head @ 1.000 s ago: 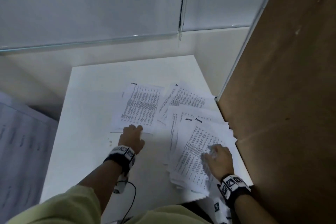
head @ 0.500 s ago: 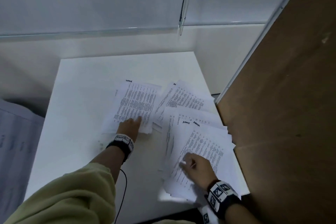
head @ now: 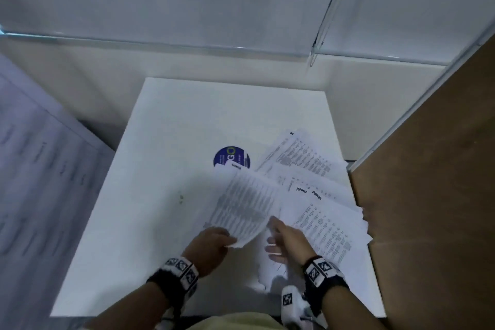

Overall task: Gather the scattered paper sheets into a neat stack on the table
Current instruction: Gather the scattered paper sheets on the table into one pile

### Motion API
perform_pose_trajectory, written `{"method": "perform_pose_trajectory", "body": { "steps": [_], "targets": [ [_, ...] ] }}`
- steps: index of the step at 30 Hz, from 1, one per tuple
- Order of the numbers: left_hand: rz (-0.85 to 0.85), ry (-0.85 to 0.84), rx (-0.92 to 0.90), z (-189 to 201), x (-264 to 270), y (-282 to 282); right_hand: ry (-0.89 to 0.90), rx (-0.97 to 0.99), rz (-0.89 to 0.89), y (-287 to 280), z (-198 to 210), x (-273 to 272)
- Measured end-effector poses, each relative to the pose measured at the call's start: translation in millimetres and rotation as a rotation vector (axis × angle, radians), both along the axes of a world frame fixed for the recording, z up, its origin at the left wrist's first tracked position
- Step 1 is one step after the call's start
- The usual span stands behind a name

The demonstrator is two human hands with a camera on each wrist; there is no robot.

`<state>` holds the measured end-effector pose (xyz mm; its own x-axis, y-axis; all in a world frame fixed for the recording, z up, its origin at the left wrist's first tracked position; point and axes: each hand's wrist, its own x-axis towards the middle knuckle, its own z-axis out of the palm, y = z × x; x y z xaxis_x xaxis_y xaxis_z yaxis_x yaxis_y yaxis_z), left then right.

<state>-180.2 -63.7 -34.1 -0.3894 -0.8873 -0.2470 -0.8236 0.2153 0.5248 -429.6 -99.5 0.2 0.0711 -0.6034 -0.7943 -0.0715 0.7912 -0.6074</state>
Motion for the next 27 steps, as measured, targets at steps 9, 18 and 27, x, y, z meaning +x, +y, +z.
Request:
{"method": "perform_pose_trajectory", "body": {
  "steps": [9, 18, 27],
  "targets": [
    [-0.002, 0.019, 0.227, 5.5, 50.8, 46.6, 0.460, -0.300, 0.344, -7.7, -25.8, 59.9],
    [0.285, 0.043, 0.170, 7.9, 49.4, -5.6, 0.580, -0.219, 0.002, 19.9, -8.8, -58.0],
    [0.224, -0.019, 0.310, 16.3, -47.9, -54.9, 0.872, 0.035, -0.024, 56.9, -15.9, -121.6]
  ]
}}
